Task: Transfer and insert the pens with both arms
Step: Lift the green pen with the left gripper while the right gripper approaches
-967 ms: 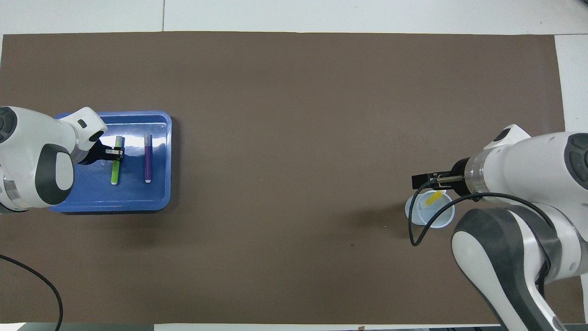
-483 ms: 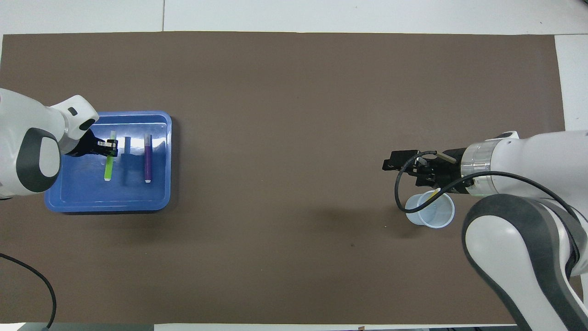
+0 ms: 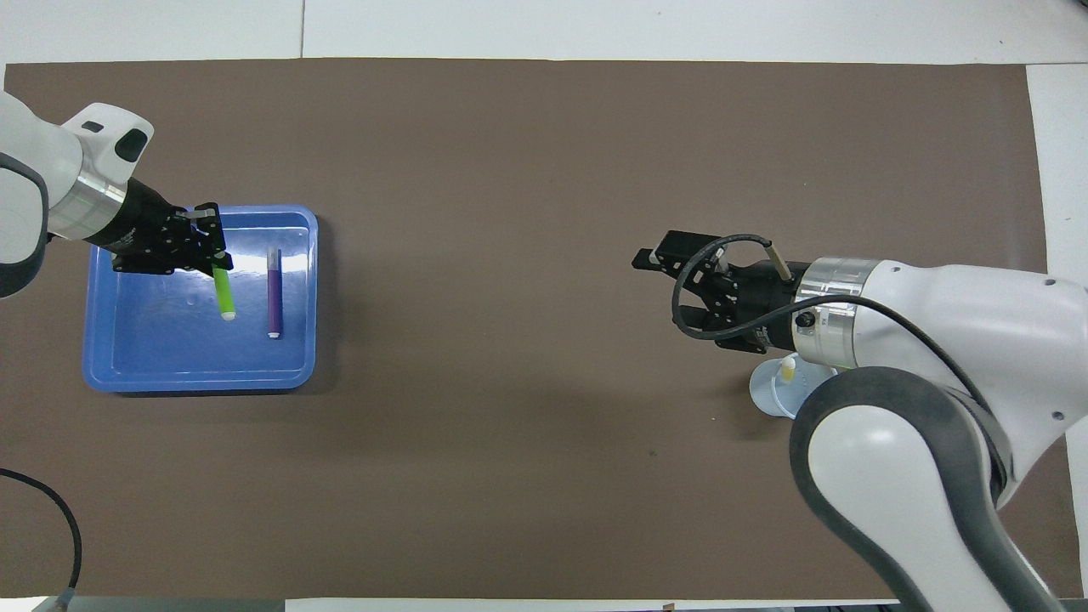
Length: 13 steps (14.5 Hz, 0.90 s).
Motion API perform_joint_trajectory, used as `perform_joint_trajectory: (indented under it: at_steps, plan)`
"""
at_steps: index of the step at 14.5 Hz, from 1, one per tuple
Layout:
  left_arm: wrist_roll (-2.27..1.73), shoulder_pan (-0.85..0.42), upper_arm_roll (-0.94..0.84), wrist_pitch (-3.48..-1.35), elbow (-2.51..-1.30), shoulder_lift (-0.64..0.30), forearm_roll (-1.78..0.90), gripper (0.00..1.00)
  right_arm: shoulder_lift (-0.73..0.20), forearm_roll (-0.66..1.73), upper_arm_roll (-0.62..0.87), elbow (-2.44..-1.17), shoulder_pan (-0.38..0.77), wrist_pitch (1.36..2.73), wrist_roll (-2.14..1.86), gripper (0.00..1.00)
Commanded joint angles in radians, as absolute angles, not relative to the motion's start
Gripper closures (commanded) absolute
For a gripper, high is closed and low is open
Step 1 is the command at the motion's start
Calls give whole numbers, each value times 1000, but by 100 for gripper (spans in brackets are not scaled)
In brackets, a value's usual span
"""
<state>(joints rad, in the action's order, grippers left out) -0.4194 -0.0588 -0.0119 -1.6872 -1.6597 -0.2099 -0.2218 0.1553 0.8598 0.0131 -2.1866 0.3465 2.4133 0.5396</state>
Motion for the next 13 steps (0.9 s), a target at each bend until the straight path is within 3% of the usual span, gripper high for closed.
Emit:
perform_joint_trajectory:
  at_steps: [1, 3, 9, 13]
  plan:
    - [-741, -109, -5, -1620, -1640, -151, -316, 100, 137, 908, 12, -2177, 423, 2534, 641, 0]
    - [-915, -155, -6, -1621, -1676, -97, -392, 100, 138, 930, 12, -2172, 498, 2629, 722, 0]
    - [-1263, -284, -6, -1776, -1892, 47, -601, 100, 141, 930, 14, -2128, 600, 2667, 824, 0]
    - [-1412, -330, -6, -1857, -1930, 66, -741, 100, 144, 887, 15, -2128, 641, 2658, 810, 0]
